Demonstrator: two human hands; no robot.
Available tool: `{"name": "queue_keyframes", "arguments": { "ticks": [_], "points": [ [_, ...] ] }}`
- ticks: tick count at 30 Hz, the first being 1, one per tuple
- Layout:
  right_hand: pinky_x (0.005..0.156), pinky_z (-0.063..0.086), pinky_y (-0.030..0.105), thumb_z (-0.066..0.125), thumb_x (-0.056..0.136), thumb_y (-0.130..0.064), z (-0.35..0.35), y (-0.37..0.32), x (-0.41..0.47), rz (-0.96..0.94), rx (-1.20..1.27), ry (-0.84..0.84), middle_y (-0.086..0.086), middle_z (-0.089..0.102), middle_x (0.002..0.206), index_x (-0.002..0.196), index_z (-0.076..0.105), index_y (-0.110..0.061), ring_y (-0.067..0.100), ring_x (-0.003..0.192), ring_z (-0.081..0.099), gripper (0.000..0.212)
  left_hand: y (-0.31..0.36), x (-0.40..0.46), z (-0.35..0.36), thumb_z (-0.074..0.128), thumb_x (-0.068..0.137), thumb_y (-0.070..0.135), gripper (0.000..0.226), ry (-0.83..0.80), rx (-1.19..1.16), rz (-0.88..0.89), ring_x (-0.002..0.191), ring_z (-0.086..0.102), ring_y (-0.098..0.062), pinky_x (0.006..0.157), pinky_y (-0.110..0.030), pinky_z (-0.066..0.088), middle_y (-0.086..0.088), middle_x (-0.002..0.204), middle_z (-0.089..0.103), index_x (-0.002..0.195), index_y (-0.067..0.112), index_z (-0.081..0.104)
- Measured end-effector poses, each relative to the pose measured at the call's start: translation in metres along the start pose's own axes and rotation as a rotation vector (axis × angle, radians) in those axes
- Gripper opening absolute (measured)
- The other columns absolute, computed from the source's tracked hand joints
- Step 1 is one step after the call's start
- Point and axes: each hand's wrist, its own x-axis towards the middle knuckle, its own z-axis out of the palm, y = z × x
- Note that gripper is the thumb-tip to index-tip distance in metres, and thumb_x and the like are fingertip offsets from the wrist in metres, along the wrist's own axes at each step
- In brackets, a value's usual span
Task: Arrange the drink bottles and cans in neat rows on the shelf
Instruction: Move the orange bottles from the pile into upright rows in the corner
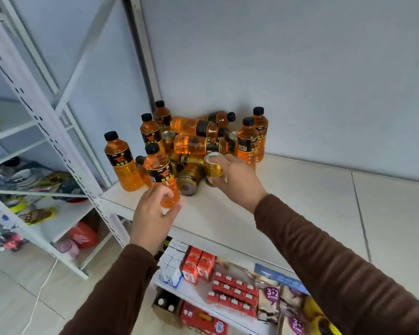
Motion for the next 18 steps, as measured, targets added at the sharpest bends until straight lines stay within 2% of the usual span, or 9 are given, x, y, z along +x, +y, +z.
{"name": "queue_keyframes", "arguments": {
  "ticks": [3,6,7,9,12,15,18],
  "points": [
    [0.094,0.049,0.036,0.063,0.093,-0.033,0.018,-0.021,0.019,0.051,0.023,0.021,0.002,0.058,0.129,0.136,0.053,-0.023,0.023,0.118,0.052,0.045,-0.034,0.012,-0.01,0.073,0.083,0.038,0.031,-0.013,-0.057,-0.064,0.091,0.054,-0.016,0.077,-0.04,0.048,0.009,0.089,0.055,0.085,0.026,0.044],
    [0.084,0.051,0.034,0.063,0.093,-0.03,0.028,-0.036,0.034,0.143,0.056,0.122,0.002,0.061,0.12,0.129,0.058,-0.022,0.022,0.111,0.056,0.037,-0.056,0.028,-0.014,0.078,0.076,0.046,0.045,-0.051,-0.162,-0.13,0.096,0.058,-0.013,0.076,-0.028,0.046,0.01,0.1,0.057,0.099,0.032,0.042],
    [0.08,0.051,0.032,0.063,0.093,-0.03,0.03,-0.038,0.038,0.18,0.058,0.166,0.002,0.062,0.117,0.125,0.059,-0.022,0.022,0.107,0.057,0.033,-0.06,0.034,-0.014,0.081,0.074,0.046,0.053,-0.076,-0.213,-0.137,0.099,0.059,-0.012,0.08,-0.028,0.048,0.01,0.107,0.058,0.107,0.035,0.041],
    [0.075,0.049,0.03,0.064,0.092,-0.029,0.031,-0.041,0.043,0.255,0.07,0.235,0.0,0.062,0.113,0.119,0.061,-0.021,0.019,0.101,0.059,0.028,-0.065,0.045,-0.01,0.083,0.072,0.049,0.065,-0.128,-0.271,-0.126,0.108,0.06,-0.015,0.09,-0.037,0.052,0.007,0.119,0.06,0.118,0.034,0.04],
    [0.073,0.044,0.027,0.065,0.091,-0.032,0.027,-0.04,0.043,0.359,0.059,0.29,-0.003,0.062,0.112,0.117,0.061,-0.021,0.015,0.096,0.06,0.028,-0.068,0.055,0.0,0.081,0.069,0.056,0.074,-0.118,-0.202,-0.061,0.115,0.053,-0.022,0.097,-0.04,0.047,-0.001,0.123,0.058,0.123,0.023,0.043],
    [0.072,0.044,0.027,0.065,0.09,-0.033,0.017,-0.033,0.041,0.457,0.019,0.336,-0.004,0.063,0.109,0.111,0.061,-0.023,0.014,0.093,0.06,0.024,-0.07,0.061,0.005,0.082,0.068,0.057,0.078,-0.108,-0.155,-0.048,0.115,0.053,-0.026,0.093,-0.04,0.049,-0.006,0.121,0.059,0.125,0.016,0.046],
    [0.072,0.049,0.032,0.066,0.089,-0.029,0.005,-0.019,0.041,0.55,0.003,0.435,0.0,0.061,0.102,0.104,0.058,-0.019,0.019,0.089,0.061,0.02,-0.073,0.061,0.008,0.082,0.069,0.054,0.071,-0.091,-0.163,-0.034,0.109,0.057,-0.026,0.083,-0.032,0.046,-0.007,0.116,0.062,0.12,0.016,0.049]
  ]
}}
